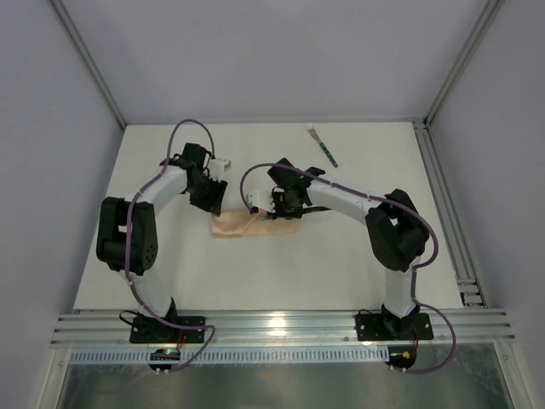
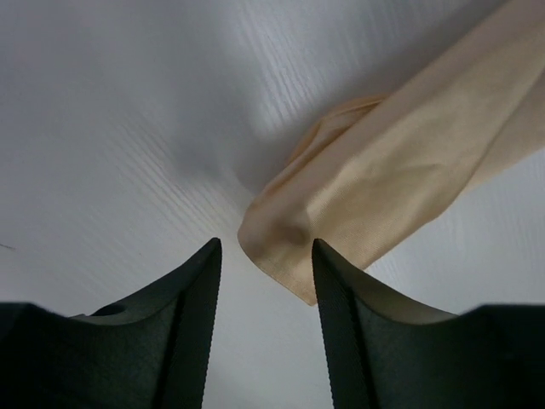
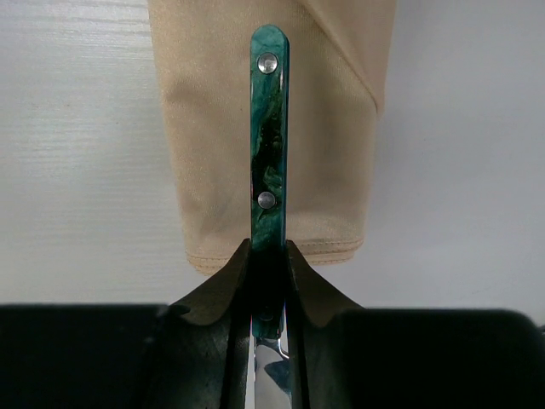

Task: Fold the napkin into a case and place the utensils inside
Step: Stuff the knife into the folded napkin.

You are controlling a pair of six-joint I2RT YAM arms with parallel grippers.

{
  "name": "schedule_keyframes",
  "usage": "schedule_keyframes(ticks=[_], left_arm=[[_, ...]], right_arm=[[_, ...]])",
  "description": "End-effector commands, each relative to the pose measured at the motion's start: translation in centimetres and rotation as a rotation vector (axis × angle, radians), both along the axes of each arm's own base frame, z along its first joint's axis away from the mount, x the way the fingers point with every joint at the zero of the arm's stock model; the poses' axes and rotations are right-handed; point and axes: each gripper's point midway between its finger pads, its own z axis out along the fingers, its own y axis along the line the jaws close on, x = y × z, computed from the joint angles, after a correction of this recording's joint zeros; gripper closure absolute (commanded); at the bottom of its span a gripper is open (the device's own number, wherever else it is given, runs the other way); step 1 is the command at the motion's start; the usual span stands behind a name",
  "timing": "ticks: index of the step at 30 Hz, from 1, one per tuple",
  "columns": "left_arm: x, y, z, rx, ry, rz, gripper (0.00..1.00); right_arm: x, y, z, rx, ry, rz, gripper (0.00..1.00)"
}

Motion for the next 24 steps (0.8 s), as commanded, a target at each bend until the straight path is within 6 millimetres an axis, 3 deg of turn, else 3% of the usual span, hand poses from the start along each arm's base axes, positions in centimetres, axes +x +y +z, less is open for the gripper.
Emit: schedule_keyframes(ticks=[1, 8, 13, 24], left_arm=[[2.9, 0.5, 0.4, 0.035, -0.105, 0.033, 0.55], [2.5, 0.0, -1.7, 0.017, -0.058, 0.025, 0.61], [1.9, -0.3, -3.1, 0.006, -0.017, 0.003, 0.75], [1.7, -1.1, -2.5, -0.042, -0.045, -0.041, 0.82]], right_arm=[[-0.1, 0.3, 1.1, -0.003, 0.019, -0.012, 0.96], [0.1, 0.5, -0.4, -0.026, 0.056, -0.034, 0.96], [1.1, 1.1, -1.0, -0.032, 0.061, -0.074, 0.96], [1.6, 2.2, -1.4, -0.068, 0.048, -0.105, 0.96]])
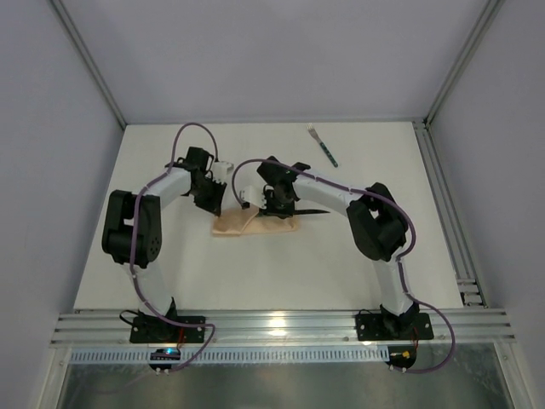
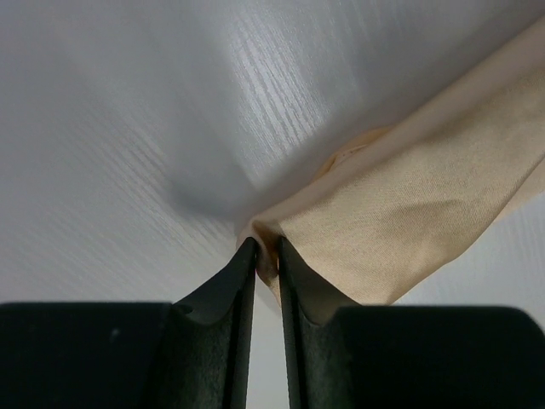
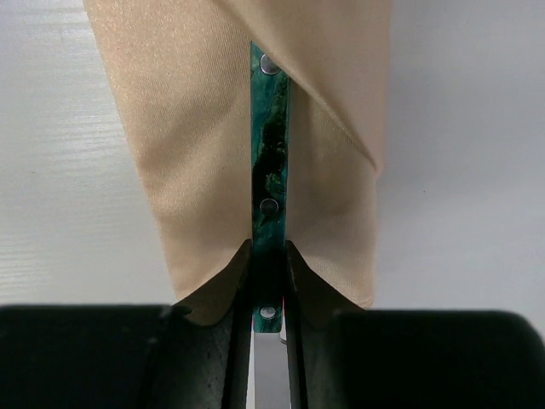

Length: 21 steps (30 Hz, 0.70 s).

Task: Fold the napkin into a case and place the utensils inside
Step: Stuff the knife into the folded napkin.

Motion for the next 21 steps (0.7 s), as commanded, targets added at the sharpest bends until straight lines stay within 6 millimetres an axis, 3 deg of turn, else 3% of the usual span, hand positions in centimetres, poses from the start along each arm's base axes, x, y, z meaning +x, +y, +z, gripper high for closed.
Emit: schedule_keyframes(ticks=[1, 6, 12, 21], left_arm=[[0.5, -0.7, 0.9, -0.036, -0.053, -0.035, 0.82], [0.8, -1.0, 1.7, -0.059, -0.081, -0.039, 0.83], [0.9, -1.5, 2.1, -0.086, -0.087, -0.042, 0.84], [0.9, -1.8, 2.4, -0.105, -0.090, -0.046, 0.84]], right_arm=[[0.8, 0.8, 1.4, -0.023, -0.047, -0.027, 0.96], [0.8, 2.3, 2.0, -0.021, -0.070, 0.008, 0.96], [1.0, 4.2, 0.7, -0.021, -0.065, 0.034, 0.96], [0.5, 7.4, 0.7, 0.031, -0.116, 0.114, 0.93]])
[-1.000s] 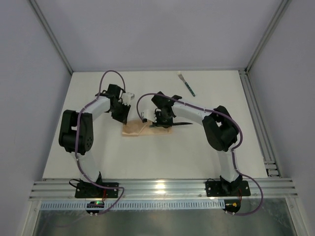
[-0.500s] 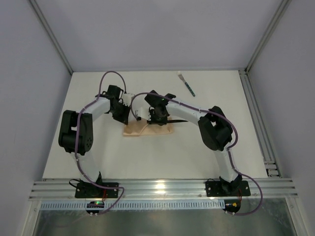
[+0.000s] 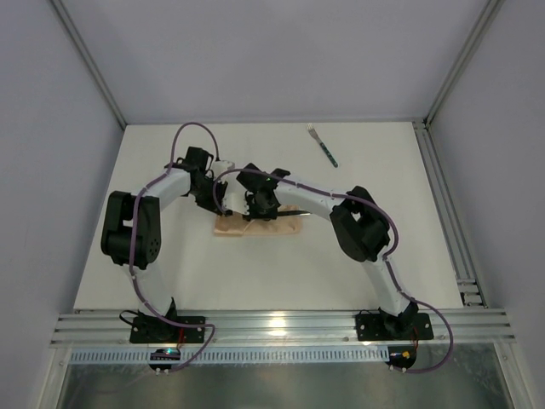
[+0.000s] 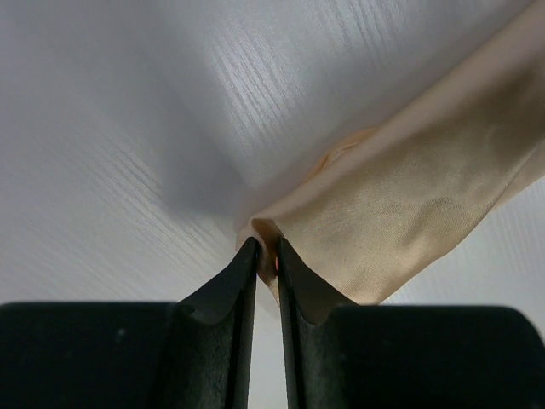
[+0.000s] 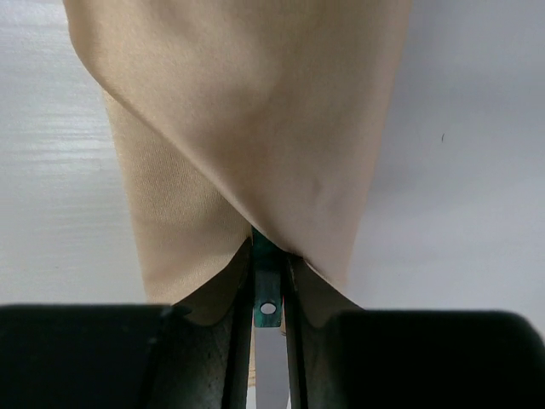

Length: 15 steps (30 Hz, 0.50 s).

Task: Fold the napkin into a case and place the utensils inside
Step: Stuff the knife into the folded napkin.

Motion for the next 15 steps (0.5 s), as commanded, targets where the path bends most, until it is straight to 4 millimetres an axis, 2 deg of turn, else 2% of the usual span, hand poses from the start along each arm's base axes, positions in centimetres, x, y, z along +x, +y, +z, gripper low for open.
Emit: schedule_keyframes(ticks=[1, 2, 3, 5, 6, 8, 9, 10, 12, 14, 15], left_arm=[[0.8, -0.9, 2.1, -0.053, -0.075, -0.024, 0.84], [0.7, -0.9, 2.0, -0.054, -0.073, -0.023, 0.84], [0.8, -0.9, 2.1, -0.049, -0.077, -0.023, 0.84], [0.7, -0.7, 2.1, -0.046, -0.077, -0.021, 0.84], [0.7, -0.7, 2.1, -0.045, -0.078, -0.023, 0.84], [0.8, -0.7, 2.3, -0.044, -0.084, -0.020, 0.83], [0.9, -0.6, 2.3, -0.039, -0.086, -0.018, 0.84], [0.9, -0.6, 2.3, -0.038, -0.088, -0.017, 0.84], [1.0, -0.5, 2.5, -0.037, -0.092, -0.013, 0.83], [0.9, -0.5, 2.5, -0.037, -0.091, -0.012, 0.83], [0.9, -0.5, 2.6, -0.038, -0.092, -0.011, 0.84]], right_arm=[[0.7, 2.8, 1.3, 0.069, -0.072, 0.046, 0.90], [0.7, 3.0, 1.3, 0.074, -0.080, 0.047, 0.76], [0.8, 3.0, 1.3, 0.076, -0.081, 0.038, 0.67], [0.8, 2.7, 1.6, 0.069, -0.093, 0.031, 0.53], [0.7, 2.1, 1.3, 0.055, -0.096, 0.028, 0.50], [1.6, 1.6, 2.9, 0.060, -0.173, 0.009, 0.47], [1.3, 1.0, 2.8, 0.045, -0.178, 0.009, 0.45], [1.6, 0.8, 4.3, 0.064, -0.210, 0.002, 0.44], [1.4, -0.1, 5.1, 0.055, -0.230, -0.012, 0.43], [1.1, -1.0, 7.1, 0.065, -0.250, -0.026, 0.43], [0.7, -1.8, 7.2, 0.059, -0.241, -0.034, 0.43]])
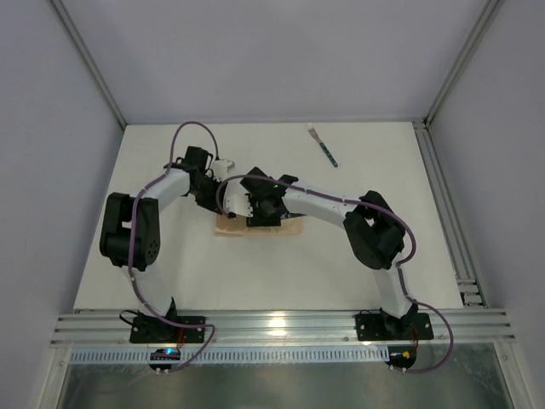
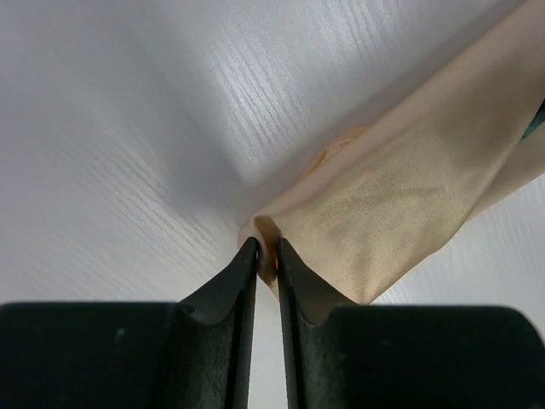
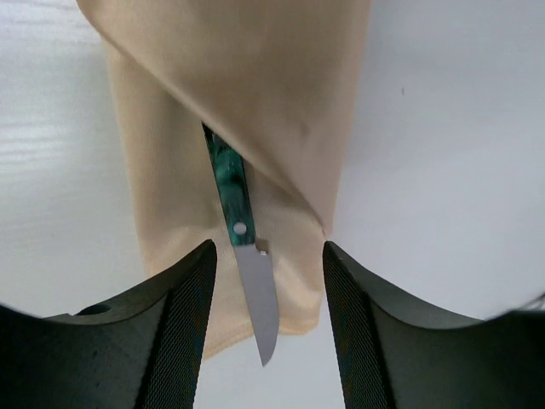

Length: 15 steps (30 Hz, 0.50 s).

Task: Fold the napkin into a case and place the utensils inside
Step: Stuff the knife into the folded napkin.

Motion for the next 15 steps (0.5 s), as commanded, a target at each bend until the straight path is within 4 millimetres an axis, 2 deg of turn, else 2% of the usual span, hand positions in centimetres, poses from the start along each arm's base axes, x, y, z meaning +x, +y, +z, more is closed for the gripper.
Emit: schedule_keyframes(ticks=[1, 6, 7, 8, 9, 10, 11, 14, 15], left_arm=[[0.8, -0.4, 2.2, -0.030, -0.077, -0.011, 0.84], [0.8, -0.5, 2.3, -0.034, -0.081, -0.009, 0.82], [0.8, -0.5, 2.4, -0.033, -0.083, -0.009, 0.82], [0.8, -0.5, 2.5, -0.036, -0.085, -0.008, 0.80], [0.7, -0.5, 2.5, -0.035, -0.081, -0.008, 0.79], [0.6, -0.5, 2.6, -0.033, -0.084, -0.012, 0.78], [0.6, -0.3, 2.6, -0.026, -0.085, -0.007, 0.77], [0.4, -0.2, 2.9, -0.021, -0.092, -0.009, 0.73], [0.3, -0.1, 2.9, -0.019, -0.093, -0.009, 0.73]], right_arm=[[0.5, -1.8, 6.6, 0.075, -0.111, -0.047, 0.43], [-2.2, -4.9, 7.4, 0.171, 0.045, -0.112, 0.43], [-1.8, -6.2, 7.4, 0.180, 0.056, -0.148, 0.43], [-2.1, -7.5, 6.9, 0.176, 0.071, -0.177, 0.43], [-1.8, -8.5, 6.5, 0.168, 0.067, -0.201, 0.43], [-0.9, -10.5, 5.9, 0.151, 0.066, -0.249, 0.44], [-1.0, -11.7, 4.5, 0.115, 0.081, -0.261, 0.44], [-0.2, -13.9, 1.9, 0.041, 0.096, -0.276, 0.45], [0.3, -13.6, 1.5, 0.046, 0.077, -0.264, 0.45]])
